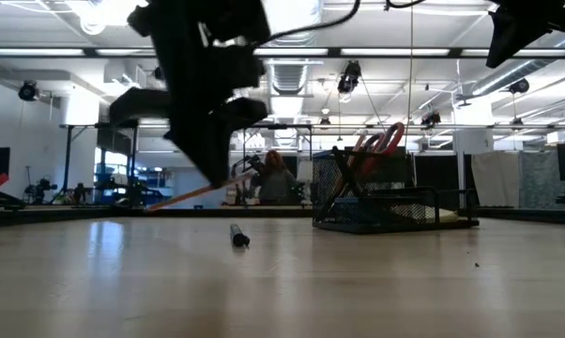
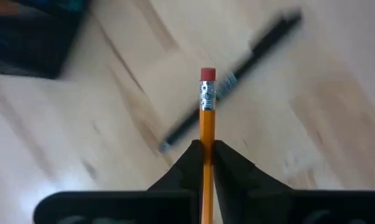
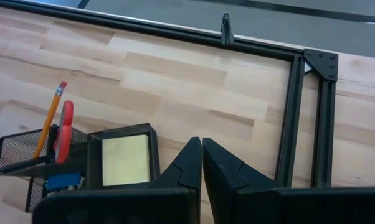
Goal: Pick and place office supplies into organizer
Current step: Put the pencil into the desk organizer, then put the pen into the desk organizer
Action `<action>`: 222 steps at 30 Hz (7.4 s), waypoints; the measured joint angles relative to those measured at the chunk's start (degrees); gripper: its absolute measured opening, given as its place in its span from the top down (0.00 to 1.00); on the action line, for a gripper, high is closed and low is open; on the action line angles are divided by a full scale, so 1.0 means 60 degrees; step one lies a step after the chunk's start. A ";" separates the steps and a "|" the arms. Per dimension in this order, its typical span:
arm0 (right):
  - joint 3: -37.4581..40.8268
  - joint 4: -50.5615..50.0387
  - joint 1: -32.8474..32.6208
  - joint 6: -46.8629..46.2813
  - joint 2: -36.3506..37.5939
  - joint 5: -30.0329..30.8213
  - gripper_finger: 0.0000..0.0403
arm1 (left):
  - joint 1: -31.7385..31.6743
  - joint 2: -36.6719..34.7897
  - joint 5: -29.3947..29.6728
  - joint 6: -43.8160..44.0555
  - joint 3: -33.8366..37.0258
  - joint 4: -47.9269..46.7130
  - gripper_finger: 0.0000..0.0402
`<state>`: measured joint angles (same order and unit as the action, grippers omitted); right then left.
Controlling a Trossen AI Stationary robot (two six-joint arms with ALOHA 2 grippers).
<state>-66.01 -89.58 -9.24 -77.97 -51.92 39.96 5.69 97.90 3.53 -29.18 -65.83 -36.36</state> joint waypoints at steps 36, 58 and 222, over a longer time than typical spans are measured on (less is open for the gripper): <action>0.0006 -0.0078 -0.0001 0.0363 0.0028 0.0020 0.98 | -0.1333 0.0326 0.1706 0.5747 -0.1698 0.8343 0.99; 0.0006 -0.0073 0.0002 0.0588 0.0032 -0.0207 0.98 | -0.1340 0.1885 0.2545 0.5819 -0.0362 1.0014 0.99; 0.1597 0.2288 -0.1608 -0.2242 -0.2739 -0.3397 0.89 | 0.0492 0.2275 0.0027 2.0404 0.1197 0.8271 1.00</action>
<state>-56.42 -75.85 -18.90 -91.42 -68.36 19.57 8.65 111.55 3.69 93.25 -58.65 13.26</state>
